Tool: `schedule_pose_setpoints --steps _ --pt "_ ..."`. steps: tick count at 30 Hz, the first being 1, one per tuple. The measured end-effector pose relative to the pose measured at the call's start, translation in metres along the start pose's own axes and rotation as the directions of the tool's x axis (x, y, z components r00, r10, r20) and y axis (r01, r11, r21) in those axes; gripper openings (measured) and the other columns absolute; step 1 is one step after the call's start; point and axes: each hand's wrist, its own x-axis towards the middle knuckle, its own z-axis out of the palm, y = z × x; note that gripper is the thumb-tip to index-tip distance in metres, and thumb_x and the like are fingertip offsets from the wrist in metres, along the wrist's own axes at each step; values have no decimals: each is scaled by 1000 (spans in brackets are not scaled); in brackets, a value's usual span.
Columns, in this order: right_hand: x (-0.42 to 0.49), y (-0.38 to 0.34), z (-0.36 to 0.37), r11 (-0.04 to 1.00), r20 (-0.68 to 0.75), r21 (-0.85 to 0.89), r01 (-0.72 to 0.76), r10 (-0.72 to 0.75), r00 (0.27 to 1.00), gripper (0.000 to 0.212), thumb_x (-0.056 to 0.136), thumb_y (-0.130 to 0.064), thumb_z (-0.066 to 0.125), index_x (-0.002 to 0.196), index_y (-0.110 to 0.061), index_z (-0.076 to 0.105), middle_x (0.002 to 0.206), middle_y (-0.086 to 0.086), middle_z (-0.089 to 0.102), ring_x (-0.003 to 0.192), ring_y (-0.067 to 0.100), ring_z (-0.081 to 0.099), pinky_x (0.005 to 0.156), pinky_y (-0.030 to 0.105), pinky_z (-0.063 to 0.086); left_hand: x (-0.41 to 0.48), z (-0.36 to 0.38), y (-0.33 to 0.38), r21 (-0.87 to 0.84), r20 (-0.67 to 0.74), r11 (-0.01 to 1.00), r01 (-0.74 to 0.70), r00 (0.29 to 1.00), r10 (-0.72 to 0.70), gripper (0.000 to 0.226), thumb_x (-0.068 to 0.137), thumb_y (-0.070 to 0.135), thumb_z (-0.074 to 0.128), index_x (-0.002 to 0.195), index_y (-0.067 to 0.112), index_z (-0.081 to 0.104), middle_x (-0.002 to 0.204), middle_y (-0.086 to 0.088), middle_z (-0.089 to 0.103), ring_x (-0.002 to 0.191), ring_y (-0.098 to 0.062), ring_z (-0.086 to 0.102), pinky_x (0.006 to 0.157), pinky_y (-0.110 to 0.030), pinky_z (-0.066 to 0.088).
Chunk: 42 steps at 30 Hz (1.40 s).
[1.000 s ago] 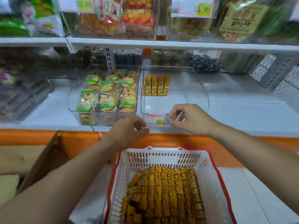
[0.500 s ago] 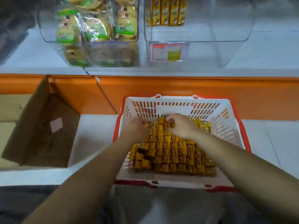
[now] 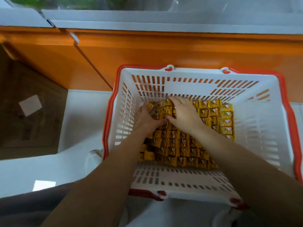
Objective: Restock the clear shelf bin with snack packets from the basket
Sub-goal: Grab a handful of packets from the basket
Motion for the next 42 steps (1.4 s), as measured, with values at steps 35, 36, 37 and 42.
schedule_pose_setpoints --steps 35,36,37,42 --pt "43 0 -21 948 494 -269 171 -17 869 56 92 -69 43 144 -48 39 156 7 34 138 37 39 106 52 42 1 -10 3 -210 -101 974 -79 993 59 45 86 49 77 123 31 60 96 20 50 96 -14 56 70 -29 48" --pt "43 -2 -22 946 494 -274 171 -14 870 57 92 -71 40 144 -49 39 155 7 36 136 36 41 103 51 44 2 -11 4 -205 -78 975 -81 995 66 47 85 49 78 125 30 60 100 16 53 98 -15 57 71 -31 49" --pt "44 -3 -22 944 488 -279 175 -18 873 56 92 -72 39 144 -50 40 153 6 39 134 36 44 99 49 46 2 -12 5 -208 -37 975 -79 997 72 49 84 48 79 125 30 60 104 13 55 97 -14 58 72 -31 49" --pt "40 3 -19 952 365 -249 180 -79 928 45 94 -63 46 137 -49 50 136 1 55 121 28 56 77 36 48 1 -18 7 -230 137 969 -91 983 125 55 79 26 88 122 34 55 122 5 59 84 -7 61 57 -18 46"
